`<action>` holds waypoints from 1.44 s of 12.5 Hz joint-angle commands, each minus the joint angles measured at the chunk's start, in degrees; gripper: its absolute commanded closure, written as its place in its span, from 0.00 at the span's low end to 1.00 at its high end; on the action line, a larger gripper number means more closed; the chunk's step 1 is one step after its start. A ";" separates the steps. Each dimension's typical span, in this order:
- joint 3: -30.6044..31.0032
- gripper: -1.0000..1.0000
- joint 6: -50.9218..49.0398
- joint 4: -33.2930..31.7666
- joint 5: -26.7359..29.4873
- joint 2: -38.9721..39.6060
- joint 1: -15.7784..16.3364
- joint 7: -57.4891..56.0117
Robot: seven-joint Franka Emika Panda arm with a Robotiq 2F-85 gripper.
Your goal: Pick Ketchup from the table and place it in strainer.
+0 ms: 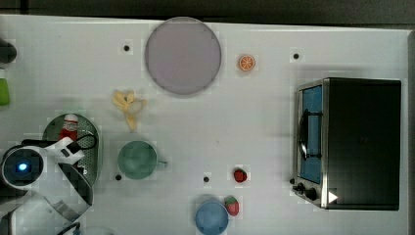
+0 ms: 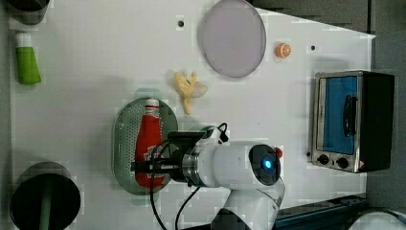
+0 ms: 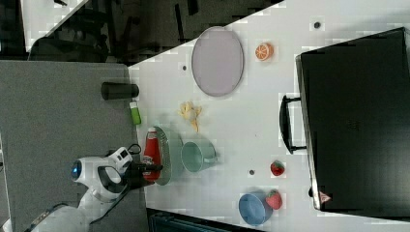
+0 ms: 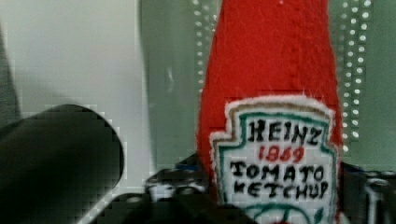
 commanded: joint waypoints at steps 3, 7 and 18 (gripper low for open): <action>-0.84 0.00 2.09 2.16 -1.05 -2.80 0.41 6.48; -0.92 0.00 -5.82 4.30 -0.69 -13.69 -3.50 12.50; -16.65 0.00 -53.87 30.01 11.80 -28.18 -18.28 8.79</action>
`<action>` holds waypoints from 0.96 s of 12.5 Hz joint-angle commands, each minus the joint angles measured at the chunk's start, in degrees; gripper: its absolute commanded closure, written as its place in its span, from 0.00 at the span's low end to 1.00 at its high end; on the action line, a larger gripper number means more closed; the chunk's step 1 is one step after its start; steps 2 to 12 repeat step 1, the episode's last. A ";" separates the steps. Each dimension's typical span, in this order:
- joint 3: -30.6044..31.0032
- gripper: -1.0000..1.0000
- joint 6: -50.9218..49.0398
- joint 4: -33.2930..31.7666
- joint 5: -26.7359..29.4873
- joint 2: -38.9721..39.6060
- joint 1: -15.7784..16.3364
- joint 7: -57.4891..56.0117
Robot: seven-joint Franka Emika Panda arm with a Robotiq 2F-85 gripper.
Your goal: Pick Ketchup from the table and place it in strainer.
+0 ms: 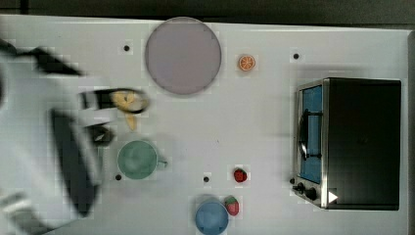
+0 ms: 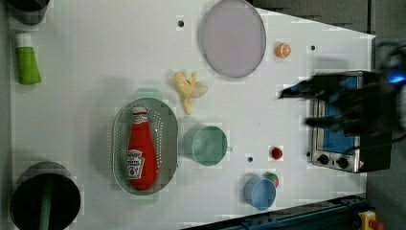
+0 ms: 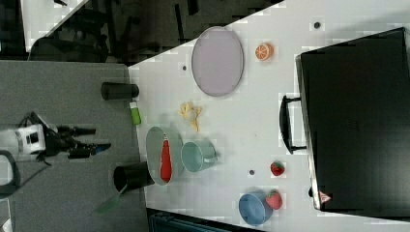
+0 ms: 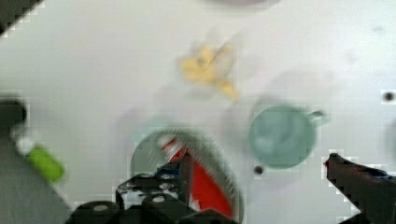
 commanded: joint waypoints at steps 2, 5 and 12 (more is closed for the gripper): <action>-9.22 0.00 -7.42 4.97 0.37 -1.33 -5.07 -0.91; -9.22 0.00 -7.42 4.97 0.37 -1.33 -5.07 -0.91; -9.22 0.00 -7.42 4.97 0.37 -1.33 -5.07 -0.91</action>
